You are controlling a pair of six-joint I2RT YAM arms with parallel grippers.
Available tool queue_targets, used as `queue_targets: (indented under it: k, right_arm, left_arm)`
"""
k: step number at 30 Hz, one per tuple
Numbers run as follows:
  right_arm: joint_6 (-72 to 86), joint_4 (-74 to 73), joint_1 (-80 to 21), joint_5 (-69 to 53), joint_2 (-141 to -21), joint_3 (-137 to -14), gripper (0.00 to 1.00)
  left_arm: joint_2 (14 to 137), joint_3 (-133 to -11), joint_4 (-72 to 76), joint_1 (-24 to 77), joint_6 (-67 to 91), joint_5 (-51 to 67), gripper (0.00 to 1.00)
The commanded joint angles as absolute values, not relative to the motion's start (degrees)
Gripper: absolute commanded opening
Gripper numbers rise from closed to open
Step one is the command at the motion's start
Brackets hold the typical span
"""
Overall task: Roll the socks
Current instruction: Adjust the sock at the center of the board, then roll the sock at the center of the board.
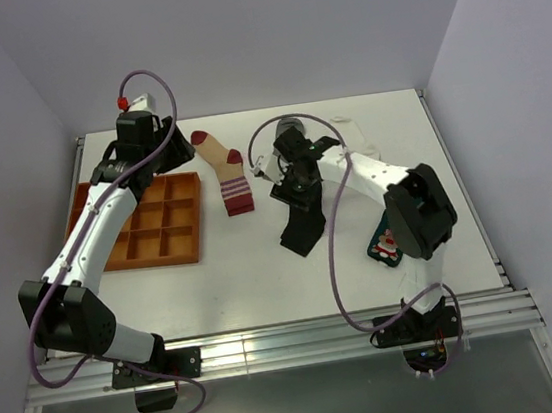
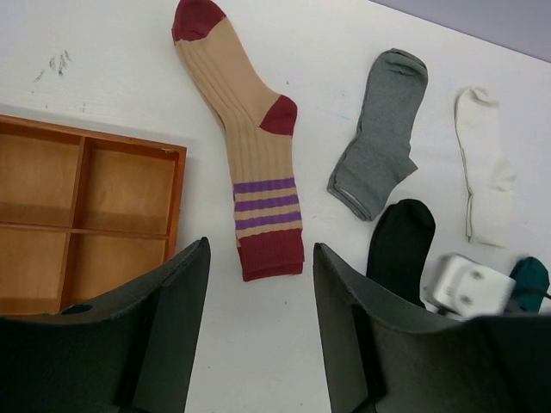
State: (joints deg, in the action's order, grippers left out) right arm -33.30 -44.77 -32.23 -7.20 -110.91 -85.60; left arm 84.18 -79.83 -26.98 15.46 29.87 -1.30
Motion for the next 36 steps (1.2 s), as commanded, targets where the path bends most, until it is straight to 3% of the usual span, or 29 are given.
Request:
queue_targets:
  k: [1, 9, 36]
  right_arm:
    - [-28.8, -40.7, -33.2, -9.2, -102.5, -81.2, 0.57]
    - [-21.1, -33.9, -40.0, -5.6, -96.9, -66.9, 0.55]
    - [-18.2, -34.9, -44.3, -5.1, -101.3, -64.3, 0.51]
  left_arm:
    - [84.7, -81.7, -24.2, 15.6, 30.8, -0.6, 0.56]
    - [86.1, -84.8, -22.4, 15.6, 31.4, 0.8, 0.57]
    - [87.2, -83.8, -20.3, 16.0, 31.4, 3.1, 0.56]
